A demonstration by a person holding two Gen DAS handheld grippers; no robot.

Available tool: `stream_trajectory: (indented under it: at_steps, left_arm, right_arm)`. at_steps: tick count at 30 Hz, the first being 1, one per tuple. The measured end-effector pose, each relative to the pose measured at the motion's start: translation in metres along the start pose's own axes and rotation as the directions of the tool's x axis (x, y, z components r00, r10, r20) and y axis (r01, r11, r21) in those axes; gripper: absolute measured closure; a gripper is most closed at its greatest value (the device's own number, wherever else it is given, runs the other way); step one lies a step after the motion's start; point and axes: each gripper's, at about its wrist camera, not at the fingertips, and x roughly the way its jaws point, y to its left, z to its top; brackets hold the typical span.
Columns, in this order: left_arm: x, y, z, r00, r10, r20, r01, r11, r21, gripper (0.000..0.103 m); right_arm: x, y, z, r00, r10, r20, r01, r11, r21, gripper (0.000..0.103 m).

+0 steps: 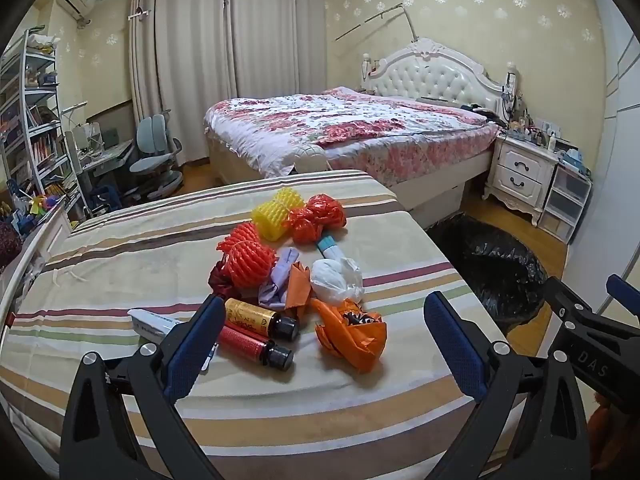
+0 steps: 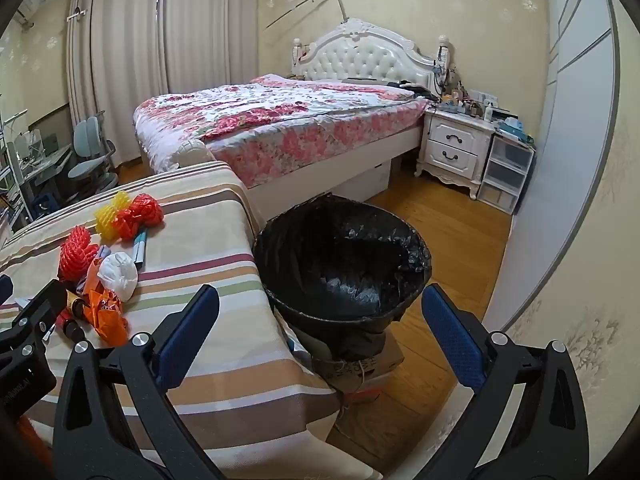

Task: Collect trash

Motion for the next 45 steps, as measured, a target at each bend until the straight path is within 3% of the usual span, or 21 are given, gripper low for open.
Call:
stream_trajectory:
  at_steps: [45]
  left_arm:
    - [-0.0013,0.0039,-0.0005,1.000,0.005,0.005,-0.005,1.000,0.012,0.006]
  right_arm:
    - [-0.0039,-0.0021,0.0002,1.000,0.000,-0.003,0.000,1.000,0.001,0.004]
